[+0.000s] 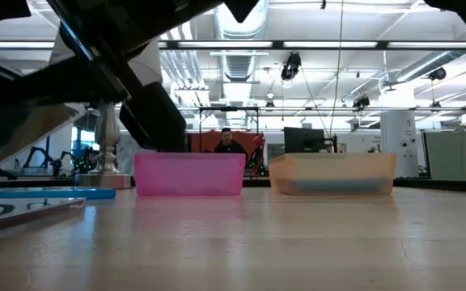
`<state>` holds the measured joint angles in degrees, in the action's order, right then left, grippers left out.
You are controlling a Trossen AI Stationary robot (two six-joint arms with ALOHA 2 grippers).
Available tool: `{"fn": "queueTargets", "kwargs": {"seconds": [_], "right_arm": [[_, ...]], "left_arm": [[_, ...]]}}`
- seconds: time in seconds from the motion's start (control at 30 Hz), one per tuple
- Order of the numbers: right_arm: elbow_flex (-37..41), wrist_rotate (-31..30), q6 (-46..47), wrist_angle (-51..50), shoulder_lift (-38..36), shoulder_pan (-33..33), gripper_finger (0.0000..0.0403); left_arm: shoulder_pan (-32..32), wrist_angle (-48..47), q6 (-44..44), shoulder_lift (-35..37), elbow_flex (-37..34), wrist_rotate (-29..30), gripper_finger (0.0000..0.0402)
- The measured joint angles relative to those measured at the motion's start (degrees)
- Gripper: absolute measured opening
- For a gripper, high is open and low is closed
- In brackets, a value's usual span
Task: Pick & place jewel cases by type
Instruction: Put the black cd case into the red bin
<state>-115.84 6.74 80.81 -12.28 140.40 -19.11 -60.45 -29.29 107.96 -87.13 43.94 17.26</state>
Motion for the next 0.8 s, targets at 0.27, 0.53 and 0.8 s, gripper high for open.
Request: {"fn": "queueTargets", "kwargs": {"seconds": [0.27, 0.53, 0.8], "right_arm": [[-0.8, -0.9, -1.2, -1.9, -0.1, 0.1, 0.0081], [-0.8, -6.1, -1.2, -5.9, -1.9, 0.5, 0.0028], [-0.6, -10.5, -1.5, -9.0, -6.1, 2.0, 0.0025]], "left_arm": [[0.0, -1.7, -0.9, -0.2, 1.7, 1.5, 0.0139], [-0.3, -12.0, -1.3, -0.2, 6.9, 6.1, 0.0139], [-0.8, -25.1, -1.8, -0.1, 13.4, 12.7, 0.0139]]}}
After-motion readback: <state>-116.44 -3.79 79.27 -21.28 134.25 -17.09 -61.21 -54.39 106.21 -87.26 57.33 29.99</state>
